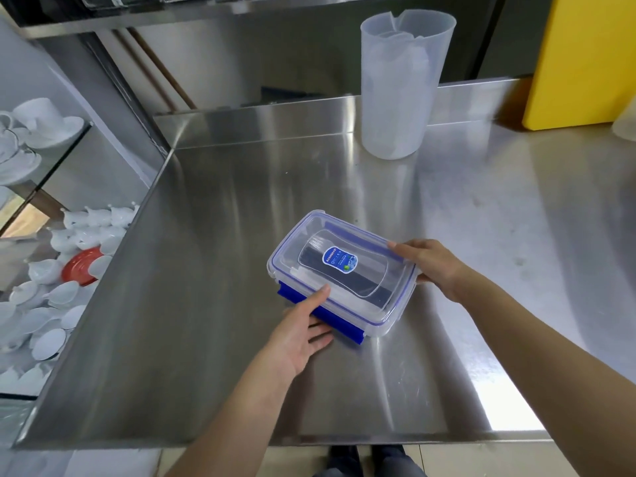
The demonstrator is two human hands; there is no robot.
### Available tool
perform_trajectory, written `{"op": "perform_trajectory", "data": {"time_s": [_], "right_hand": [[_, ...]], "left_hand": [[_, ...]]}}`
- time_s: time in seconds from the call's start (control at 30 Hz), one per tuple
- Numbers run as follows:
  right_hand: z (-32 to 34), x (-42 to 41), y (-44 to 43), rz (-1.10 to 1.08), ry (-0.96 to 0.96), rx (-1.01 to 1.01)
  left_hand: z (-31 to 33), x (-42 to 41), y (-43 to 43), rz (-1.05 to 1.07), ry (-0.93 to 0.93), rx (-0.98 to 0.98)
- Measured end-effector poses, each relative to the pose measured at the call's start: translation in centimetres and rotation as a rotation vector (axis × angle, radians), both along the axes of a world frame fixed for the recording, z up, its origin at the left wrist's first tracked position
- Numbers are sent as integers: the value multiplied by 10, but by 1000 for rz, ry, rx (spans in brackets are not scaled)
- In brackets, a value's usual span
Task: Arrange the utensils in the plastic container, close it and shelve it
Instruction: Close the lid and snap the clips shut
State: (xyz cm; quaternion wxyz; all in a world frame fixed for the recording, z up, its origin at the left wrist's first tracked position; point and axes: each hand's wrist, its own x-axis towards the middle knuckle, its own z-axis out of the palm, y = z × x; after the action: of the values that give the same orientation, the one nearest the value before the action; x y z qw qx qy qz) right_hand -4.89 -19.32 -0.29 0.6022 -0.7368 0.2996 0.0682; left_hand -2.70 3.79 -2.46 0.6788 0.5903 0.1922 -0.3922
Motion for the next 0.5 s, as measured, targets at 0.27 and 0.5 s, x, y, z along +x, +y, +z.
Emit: {"op": "perform_trajectory", "data": {"time_s": [0.27,0.5], "right_hand": [[-9,-20,23,70,71,63],[-16,-22,32,99,-1,248]], "left_hand": [[12,37,5,177,-298,217],[4,36,17,4,-186,170]]}}
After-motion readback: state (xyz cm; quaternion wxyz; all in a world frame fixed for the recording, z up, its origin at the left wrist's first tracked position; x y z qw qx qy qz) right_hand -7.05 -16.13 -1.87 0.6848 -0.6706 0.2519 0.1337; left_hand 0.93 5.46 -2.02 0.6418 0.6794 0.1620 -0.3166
